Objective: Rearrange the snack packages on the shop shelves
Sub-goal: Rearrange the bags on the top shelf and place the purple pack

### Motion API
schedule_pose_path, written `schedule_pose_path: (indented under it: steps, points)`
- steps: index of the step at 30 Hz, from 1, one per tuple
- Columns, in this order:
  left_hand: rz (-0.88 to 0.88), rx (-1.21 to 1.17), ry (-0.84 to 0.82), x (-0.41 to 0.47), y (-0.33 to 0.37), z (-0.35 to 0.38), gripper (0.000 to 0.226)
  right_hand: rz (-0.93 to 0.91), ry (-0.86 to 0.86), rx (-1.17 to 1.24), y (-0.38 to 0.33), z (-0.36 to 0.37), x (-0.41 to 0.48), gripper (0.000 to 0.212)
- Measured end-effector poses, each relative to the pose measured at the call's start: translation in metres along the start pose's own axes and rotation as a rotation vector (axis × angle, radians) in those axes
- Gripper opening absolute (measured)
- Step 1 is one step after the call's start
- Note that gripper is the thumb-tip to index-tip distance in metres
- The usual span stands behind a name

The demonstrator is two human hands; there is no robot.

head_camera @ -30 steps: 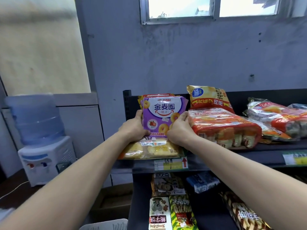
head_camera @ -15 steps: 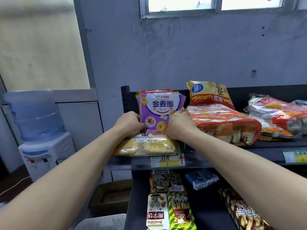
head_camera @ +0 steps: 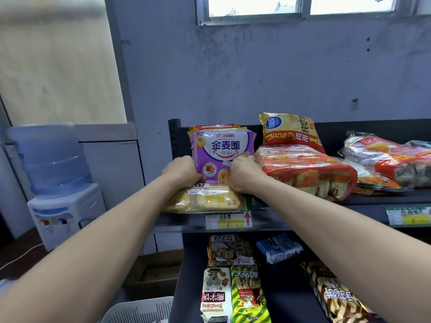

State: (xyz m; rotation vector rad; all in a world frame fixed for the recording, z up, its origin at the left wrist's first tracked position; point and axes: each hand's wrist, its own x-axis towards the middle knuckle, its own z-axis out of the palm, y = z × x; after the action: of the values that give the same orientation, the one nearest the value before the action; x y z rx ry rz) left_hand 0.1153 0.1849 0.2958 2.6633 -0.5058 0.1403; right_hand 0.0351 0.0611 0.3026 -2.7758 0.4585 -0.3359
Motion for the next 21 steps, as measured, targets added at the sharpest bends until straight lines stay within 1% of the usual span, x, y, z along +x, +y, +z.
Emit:
schedule_pose_path:
  steps: [3, 5, 8, 12, 17, 21]
  points:
    - [0.019, -0.026, -0.062, -0.006, 0.002, -0.009, 0.039, -0.047, 0.062, 0.062, 0.003, 0.000, -0.001, 0.054]
    - [0.020, -0.041, -0.066, -0.011, 0.002, -0.015, 0.035, -0.072, 0.102, 0.093, 0.003, 0.000, -0.002, 0.044]
    - [0.024, -0.065, -0.038, -0.018, 0.000, -0.020, 0.031, -0.104, 0.163, 0.120, 0.002, -0.002, -0.005, 0.040]
    - [0.052, -0.062, -0.068, -0.029, -0.001, -0.022, 0.031, -0.174, 0.209, 0.143, 0.002, -0.004, -0.010, 0.028]
    - [0.087, -0.065, -0.062, -0.036, -0.002, -0.020, 0.034, -0.195, 0.224, 0.172, 0.001, -0.004, -0.011, 0.025]
    - [0.136, -0.121, 0.016, -0.037, 0.002, -0.019, 0.034, -0.193, 0.230, 0.215, 0.004, -0.004, -0.010, 0.030]
